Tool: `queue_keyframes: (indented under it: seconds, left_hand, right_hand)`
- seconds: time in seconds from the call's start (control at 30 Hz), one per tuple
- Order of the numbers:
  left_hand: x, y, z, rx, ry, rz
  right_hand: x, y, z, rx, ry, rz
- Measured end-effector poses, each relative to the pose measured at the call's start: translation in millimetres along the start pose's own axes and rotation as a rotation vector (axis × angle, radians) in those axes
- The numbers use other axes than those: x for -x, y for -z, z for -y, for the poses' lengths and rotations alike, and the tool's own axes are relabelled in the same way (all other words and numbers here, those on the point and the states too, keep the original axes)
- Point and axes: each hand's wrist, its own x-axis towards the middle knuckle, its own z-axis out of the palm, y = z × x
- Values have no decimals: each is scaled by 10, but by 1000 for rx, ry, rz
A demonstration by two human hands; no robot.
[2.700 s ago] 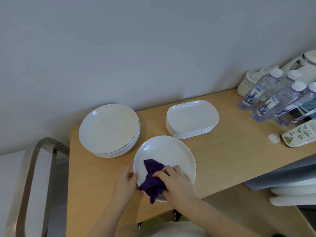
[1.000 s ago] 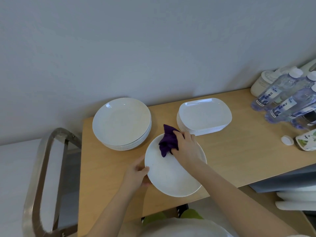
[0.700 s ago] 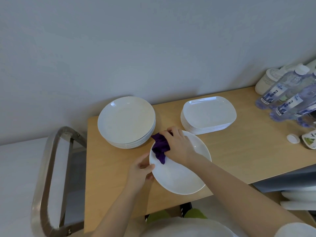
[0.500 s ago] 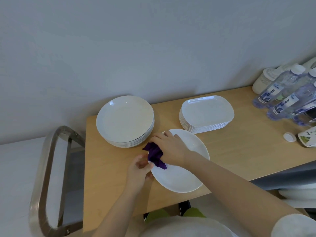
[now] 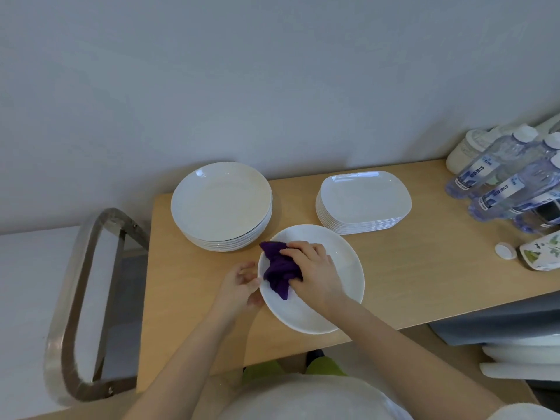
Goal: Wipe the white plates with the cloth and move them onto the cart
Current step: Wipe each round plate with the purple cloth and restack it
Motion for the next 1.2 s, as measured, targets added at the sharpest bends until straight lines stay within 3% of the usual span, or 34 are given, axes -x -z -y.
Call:
queue_keyframes:
  seconds: [0.1,0.17,0.37,0.77,0.93,1.03,1.2]
  left_hand:
    - [-16,-22,-48,-65,0,-62]
    - [-23,-44,-97,-125,-4,-86]
    - [-50,-29,-229,-183,30,-41]
    - [-185,-197,-311,-538,-145,-38]
    - [-228,-190,-186,-672,-232,-19]
    - [-233,-190,-159,-639,-217,-10]
    - [-200,-175,-193,-574,-187,-4]
  right_hand:
    - [29,-38,-59,-183,-253,-136]
    - [-39,-25,-53,-241,-325,-164]
    - [-175,-10,139,-317,-284,10]
    - [467,-49,156,24,23,118]
    - [725,106,-84,175,-101,-18]
    - [733,178,-240,233,-262,-43]
    - [404,179,-310,266,-362,-103]
